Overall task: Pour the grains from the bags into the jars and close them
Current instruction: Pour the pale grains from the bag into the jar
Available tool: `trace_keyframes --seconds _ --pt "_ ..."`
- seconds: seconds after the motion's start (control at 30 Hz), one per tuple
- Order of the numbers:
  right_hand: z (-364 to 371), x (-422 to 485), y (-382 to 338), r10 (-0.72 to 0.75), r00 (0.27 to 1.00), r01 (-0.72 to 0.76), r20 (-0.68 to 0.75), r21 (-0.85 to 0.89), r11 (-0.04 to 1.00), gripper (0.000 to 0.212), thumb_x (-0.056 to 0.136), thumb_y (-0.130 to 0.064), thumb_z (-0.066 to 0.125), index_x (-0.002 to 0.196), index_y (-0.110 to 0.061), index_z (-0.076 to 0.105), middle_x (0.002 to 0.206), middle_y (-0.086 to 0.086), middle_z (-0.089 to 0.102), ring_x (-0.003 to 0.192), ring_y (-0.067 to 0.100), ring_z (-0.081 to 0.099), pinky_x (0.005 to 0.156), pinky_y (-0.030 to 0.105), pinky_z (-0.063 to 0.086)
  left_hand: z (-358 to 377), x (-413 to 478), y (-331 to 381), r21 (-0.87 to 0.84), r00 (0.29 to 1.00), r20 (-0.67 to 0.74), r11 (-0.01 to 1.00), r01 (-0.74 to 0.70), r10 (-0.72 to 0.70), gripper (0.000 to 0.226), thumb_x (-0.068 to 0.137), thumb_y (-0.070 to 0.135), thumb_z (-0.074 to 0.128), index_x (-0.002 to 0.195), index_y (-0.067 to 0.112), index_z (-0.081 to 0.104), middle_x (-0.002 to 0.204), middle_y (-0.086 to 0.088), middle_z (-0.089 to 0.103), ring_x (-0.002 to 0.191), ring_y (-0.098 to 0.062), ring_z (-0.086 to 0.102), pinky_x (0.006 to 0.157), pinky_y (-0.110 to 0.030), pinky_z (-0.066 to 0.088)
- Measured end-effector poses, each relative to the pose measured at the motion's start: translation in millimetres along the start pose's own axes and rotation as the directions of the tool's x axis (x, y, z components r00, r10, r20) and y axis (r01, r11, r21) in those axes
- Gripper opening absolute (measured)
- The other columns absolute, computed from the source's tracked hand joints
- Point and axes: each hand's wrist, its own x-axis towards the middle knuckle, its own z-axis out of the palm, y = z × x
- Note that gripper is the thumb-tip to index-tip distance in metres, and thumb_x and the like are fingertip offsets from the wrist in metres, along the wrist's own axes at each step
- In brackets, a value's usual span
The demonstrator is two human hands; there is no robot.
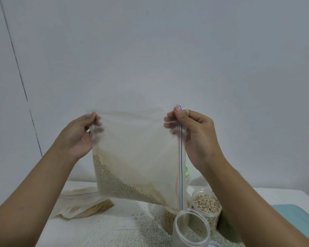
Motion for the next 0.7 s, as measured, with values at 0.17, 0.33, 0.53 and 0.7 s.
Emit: trace_keyframes --seconds 0.17,0.33,0.53,0.7 --pt "-4 -4 -6 -0.061 0.998 0.060 -0.006 -0.039 0.997 0.025 0.098 -0.019 0.065 0.088 0.002 0.074 0.085 0.012 0.074 0.076 0.024 0.071 0.068 0.032 0.047 10 1 4 0.014 1.000 0.026 1.000 0.007 -0.007 0.043 0.102 0.025 0.056 0.062 0.022 0.073 0.069 0.008 0.063 0.061 -0.009 0.065 0.055 -0.020 0.055" --pt "-11 -10 -11 -0.079 0.997 0.079 -0.022 -0.023 0.997 0.024 0.099 -0.018 0.064 0.087 0.002 0.074 0.084 0.012 0.074 0.076 0.025 0.071 0.068 0.033 0.046 20 1 10 0.036 0.998 0.059 0.999 0.005 -0.007 0.044 0.101 0.028 0.057 0.061 0.023 0.074 0.069 0.009 0.062 0.062 -0.008 0.064 0.056 -0.021 0.054" --pt "-15 -22 -13 -0.068 0.996 0.069 -0.059 0.019 0.997 0.023 0.099 -0.014 0.063 0.083 -0.001 0.072 0.081 0.010 0.073 0.072 0.024 0.069 0.068 0.034 0.044 32 -3 10 0.064 0.996 0.089 0.998 0.023 -0.029 0.046 0.101 0.028 0.056 0.058 0.024 0.072 0.068 0.012 0.062 0.062 -0.007 0.062 0.061 -0.021 0.048" --pt "-21 -30 -11 -0.053 0.996 0.056 -0.071 0.044 0.997 0.024 0.099 -0.014 0.063 0.079 -0.006 0.073 0.080 0.009 0.073 0.072 0.025 0.069 0.067 0.033 0.044 36 -6 8 0.076 0.995 0.099 0.997 0.022 -0.030 0.047 0.101 0.027 0.056 0.057 0.023 0.072 0.067 0.011 0.062 0.061 -0.008 0.061 0.058 -0.021 0.048"
